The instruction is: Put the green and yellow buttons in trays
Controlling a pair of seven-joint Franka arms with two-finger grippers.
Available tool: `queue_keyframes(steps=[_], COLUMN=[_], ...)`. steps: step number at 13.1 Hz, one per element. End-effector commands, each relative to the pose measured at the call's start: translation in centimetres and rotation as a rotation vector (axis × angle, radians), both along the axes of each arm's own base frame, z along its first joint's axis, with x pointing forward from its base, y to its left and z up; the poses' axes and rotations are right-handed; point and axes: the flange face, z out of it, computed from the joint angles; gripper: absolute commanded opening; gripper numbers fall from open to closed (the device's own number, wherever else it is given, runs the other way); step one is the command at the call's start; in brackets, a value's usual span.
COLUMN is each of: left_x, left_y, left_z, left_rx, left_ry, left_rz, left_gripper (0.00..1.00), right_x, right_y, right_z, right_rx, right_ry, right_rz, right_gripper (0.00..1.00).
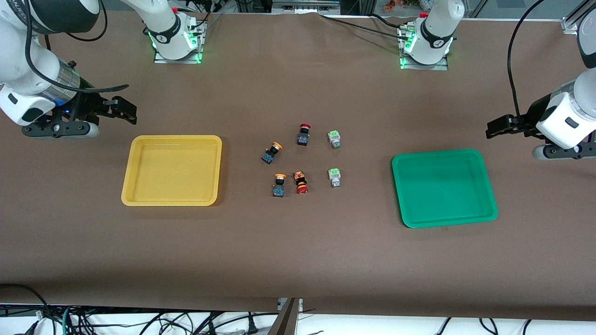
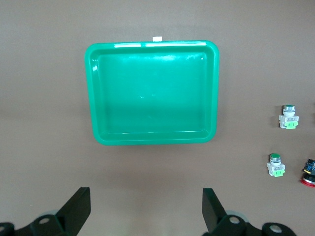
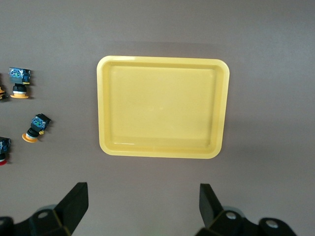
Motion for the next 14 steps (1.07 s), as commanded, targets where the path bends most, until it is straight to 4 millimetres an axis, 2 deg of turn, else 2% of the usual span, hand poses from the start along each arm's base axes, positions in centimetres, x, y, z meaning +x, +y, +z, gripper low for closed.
queue_keyframes(steps=[1,9,10,11,14], left_x=[0.4,0.7,0.7,0.8,1.2], left_y=[-0.4,-1.1,-2.0,-3.8,-6.2], left_z=[0.5,-0.1,-0.2,-0.6,-1.9], left_rx=[0.005,0.003,0.000,-0.006,-0.045], left_ry=[-0.006,0.002,-0.006,-0.020,-0.031], left_rz=[-0.014,-0.035,-0.044,-0.073,-0.044], left_gripper=[1.00,1.00,1.00,1.00,1.00], right_x=[-0.2,-0.4,-0.4,-0.3,-0.4], right_y=[0.0,0.2,0.3,0.3,0.4], right_z=[0.0,-0.8,-0.8,-0.9,-1.0], right_rx=[-0.001,-0.006,-0.005,-0.005,-0.004], right_ry=[0.004,0.021,0.021,0.022,0.024], right_rz=[0.011,0.018,0.018,0.018,0.017], right_gripper=[1.00,1.00,1.00,1.00,1.00])
